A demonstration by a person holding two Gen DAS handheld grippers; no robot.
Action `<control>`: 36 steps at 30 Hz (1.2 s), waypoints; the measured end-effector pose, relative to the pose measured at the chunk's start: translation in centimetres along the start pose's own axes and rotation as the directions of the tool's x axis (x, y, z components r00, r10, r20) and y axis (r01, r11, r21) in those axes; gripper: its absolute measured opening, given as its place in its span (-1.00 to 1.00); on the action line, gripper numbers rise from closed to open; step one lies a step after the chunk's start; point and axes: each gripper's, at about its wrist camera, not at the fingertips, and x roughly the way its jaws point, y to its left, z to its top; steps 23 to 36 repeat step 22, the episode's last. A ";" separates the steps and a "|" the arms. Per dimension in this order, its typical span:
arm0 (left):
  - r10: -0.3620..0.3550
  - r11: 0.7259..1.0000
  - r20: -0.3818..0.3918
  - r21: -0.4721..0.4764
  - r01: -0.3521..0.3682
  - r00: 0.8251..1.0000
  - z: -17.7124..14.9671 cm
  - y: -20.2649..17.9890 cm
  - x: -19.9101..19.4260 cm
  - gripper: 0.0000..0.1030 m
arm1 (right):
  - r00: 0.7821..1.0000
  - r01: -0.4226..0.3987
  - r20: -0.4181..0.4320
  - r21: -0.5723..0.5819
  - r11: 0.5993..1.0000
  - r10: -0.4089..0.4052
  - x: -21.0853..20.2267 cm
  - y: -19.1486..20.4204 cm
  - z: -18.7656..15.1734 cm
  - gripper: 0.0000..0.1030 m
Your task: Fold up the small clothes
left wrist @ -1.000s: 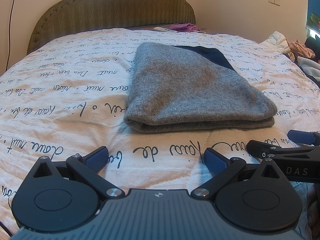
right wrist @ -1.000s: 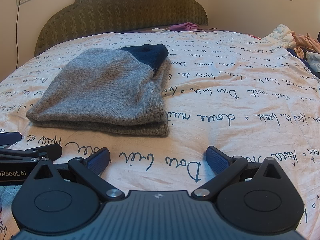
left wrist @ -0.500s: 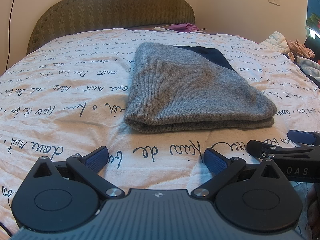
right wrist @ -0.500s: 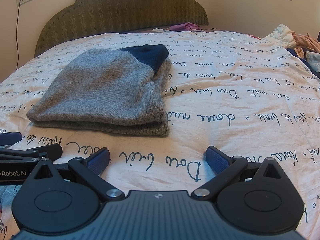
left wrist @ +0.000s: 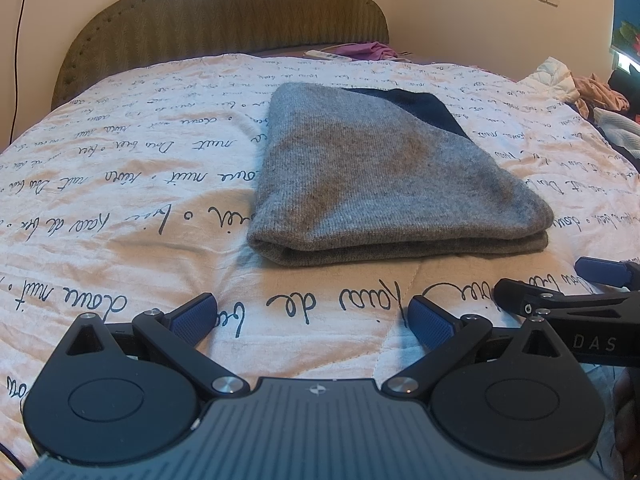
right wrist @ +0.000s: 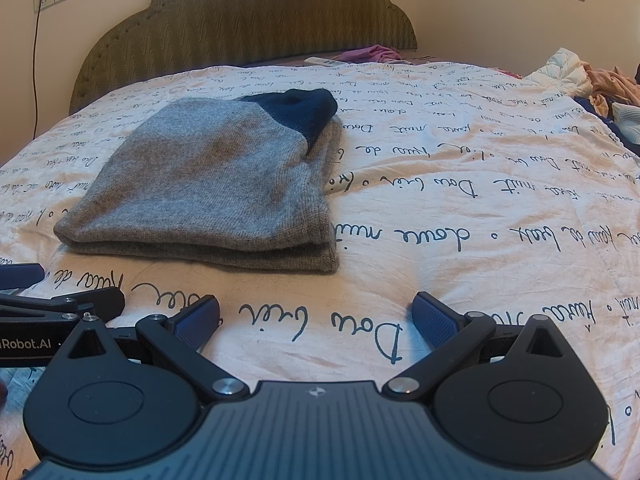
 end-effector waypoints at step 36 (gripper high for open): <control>-0.027 0.998 0.128 0.051 0.020 0.991 1.4 -0.6 -6.8 1.00 | 1.000 -0.003 0.012 -0.003 1.000 0.003 -0.7 0.2 0.1 1.00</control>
